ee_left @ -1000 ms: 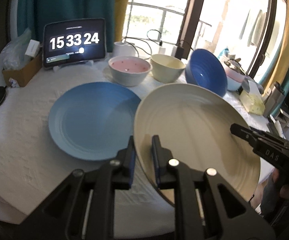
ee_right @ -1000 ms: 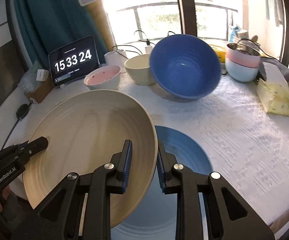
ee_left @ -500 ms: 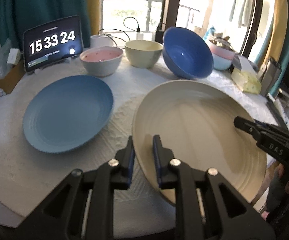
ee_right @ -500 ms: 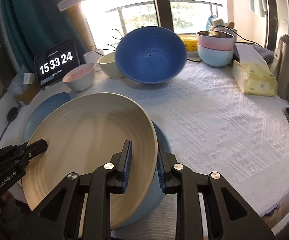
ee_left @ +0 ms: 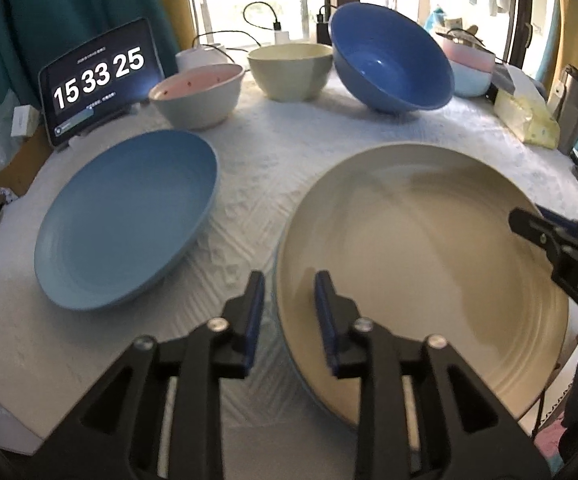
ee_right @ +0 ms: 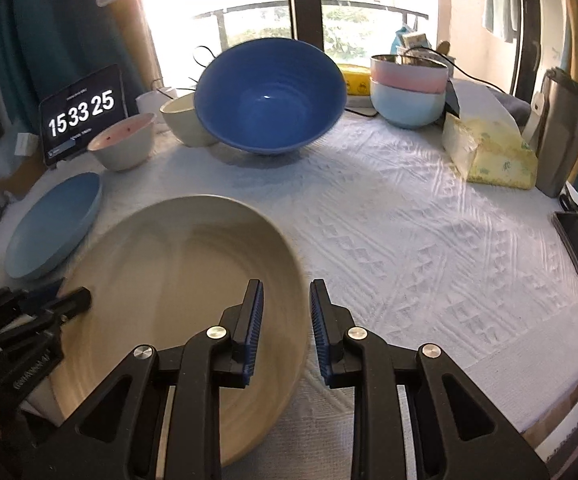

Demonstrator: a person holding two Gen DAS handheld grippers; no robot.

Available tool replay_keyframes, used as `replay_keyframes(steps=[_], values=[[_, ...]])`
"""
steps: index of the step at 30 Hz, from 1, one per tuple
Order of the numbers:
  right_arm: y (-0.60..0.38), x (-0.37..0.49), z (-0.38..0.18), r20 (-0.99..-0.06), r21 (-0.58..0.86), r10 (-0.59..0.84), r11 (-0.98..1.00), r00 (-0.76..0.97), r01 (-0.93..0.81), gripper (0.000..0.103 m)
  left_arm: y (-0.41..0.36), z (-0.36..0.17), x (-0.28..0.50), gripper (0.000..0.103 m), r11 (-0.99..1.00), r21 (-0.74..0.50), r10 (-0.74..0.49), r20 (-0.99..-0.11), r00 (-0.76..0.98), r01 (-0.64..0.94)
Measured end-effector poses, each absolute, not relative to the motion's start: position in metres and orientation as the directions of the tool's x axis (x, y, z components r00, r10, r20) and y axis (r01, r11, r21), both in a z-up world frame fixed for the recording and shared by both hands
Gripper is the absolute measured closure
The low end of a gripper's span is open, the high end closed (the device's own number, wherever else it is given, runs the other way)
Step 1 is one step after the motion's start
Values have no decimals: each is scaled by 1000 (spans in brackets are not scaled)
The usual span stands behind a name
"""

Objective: Organize plates and bowls

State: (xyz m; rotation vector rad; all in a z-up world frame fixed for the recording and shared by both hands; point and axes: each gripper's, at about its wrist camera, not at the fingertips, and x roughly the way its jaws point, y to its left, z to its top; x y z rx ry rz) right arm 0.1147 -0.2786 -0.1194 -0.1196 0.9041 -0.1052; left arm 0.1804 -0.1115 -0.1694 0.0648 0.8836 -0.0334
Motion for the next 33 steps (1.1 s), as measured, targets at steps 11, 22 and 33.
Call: replay_keyframes(steps=[11, 22, 33], values=[[-279, 125, -130, -798, -98, -91, 995, 596, 21, 75, -109, -171, 188, 66, 995, -44, -90, -775, 626, 88], [-280, 153, -134, -801, -96, -92, 995, 591, 25, 75, -99, -171, 213, 67, 993, -83, -116, -786, 607, 82], [-281, 152, -118, -783, -110, -140, 990, 606, 86, 57, -83, -151, 205, 58, 993, -94, -119, -749, 652, 72]])
